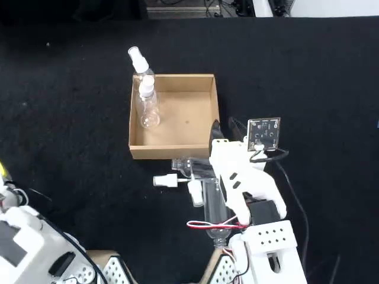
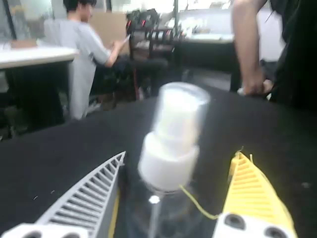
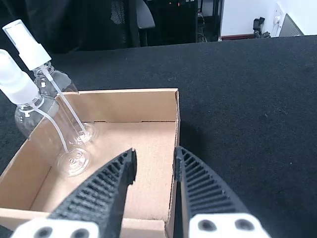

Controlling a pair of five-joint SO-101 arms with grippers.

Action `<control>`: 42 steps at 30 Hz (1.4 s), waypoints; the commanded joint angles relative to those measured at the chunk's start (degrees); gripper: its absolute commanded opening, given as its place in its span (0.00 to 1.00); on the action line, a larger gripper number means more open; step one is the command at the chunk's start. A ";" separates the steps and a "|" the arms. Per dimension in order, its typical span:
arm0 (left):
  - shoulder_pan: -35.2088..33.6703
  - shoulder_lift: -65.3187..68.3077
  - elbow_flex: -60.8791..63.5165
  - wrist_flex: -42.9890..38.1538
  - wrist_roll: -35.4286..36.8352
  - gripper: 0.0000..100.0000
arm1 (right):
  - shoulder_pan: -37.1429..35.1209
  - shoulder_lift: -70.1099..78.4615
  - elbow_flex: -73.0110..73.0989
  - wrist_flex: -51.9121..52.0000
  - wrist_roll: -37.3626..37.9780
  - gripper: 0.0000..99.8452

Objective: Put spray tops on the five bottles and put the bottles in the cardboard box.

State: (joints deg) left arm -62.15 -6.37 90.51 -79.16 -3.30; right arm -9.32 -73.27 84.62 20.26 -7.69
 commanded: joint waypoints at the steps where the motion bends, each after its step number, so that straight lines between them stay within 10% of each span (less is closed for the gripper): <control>1: -1.54 -11.87 -1.54 13.01 0.62 0.30 | 0.62 -1.36 -0.31 -1.93 0.62 0.10; 13: 2.68 -34.81 -1.63 49.49 0.53 0.30 | 0.62 -1.36 -0.22 -1.93 0.44 0.10; 42: 2.24 -26.20 -5.05 43.16 -3.52 0.30 | 0.62 -1.36 -0.22 -1.85 0.35 0.10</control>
State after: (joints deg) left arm -60.31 -32.66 86.20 -32.22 -5.05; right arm -9.32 -73.27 84.62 20.26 -7.69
